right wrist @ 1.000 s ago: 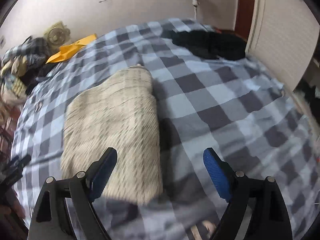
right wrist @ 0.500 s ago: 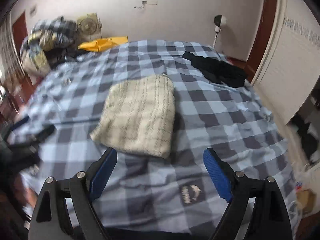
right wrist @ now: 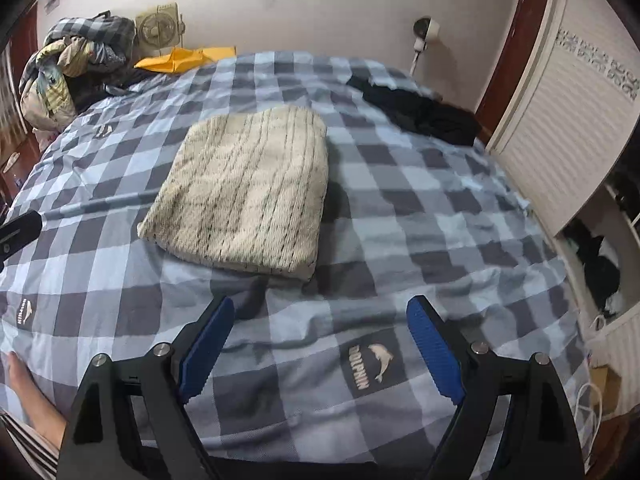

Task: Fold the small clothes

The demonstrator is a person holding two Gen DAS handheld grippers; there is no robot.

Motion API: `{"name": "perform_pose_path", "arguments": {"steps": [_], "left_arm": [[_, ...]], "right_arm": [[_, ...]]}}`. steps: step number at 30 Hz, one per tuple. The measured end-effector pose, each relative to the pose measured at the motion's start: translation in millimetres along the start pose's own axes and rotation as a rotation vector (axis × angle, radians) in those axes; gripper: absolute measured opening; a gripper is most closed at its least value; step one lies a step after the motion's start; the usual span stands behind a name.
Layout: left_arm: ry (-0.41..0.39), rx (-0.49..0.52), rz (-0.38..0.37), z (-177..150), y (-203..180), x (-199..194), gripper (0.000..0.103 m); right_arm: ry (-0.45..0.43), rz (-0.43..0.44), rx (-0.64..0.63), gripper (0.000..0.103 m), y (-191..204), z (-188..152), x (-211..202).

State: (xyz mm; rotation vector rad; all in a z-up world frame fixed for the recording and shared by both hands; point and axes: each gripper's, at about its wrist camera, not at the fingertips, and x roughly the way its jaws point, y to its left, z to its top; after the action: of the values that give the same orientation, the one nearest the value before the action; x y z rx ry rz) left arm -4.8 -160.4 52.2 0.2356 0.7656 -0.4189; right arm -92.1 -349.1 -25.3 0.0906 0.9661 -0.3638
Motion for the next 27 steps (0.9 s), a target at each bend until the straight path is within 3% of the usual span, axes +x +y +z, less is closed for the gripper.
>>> {"name": "perform_pose_path", "arguments": {"steps": [3, 9, 27], "left_arm": [[0.004, 0.001, -0.011, -1.4, -2.0, -0.7, 0.103], [-0.001, 0.021, 0.003, -2.0, -5.6, -4.0, 0.103], [0.015, -0.01, -0.018, -1.8, -2.2, -0.9, 0.103]], "right_arm": [[0.02, 0.021, 0.017, 0.086, -1.7, -0.5, 3.1], [-0.02, 0.009, 0.067, 0.086, -10.8, -1.1, -3.8], [-0.037, 0.007, 0.045, 0.086, -9.7, 3.1, -4.4]]}}
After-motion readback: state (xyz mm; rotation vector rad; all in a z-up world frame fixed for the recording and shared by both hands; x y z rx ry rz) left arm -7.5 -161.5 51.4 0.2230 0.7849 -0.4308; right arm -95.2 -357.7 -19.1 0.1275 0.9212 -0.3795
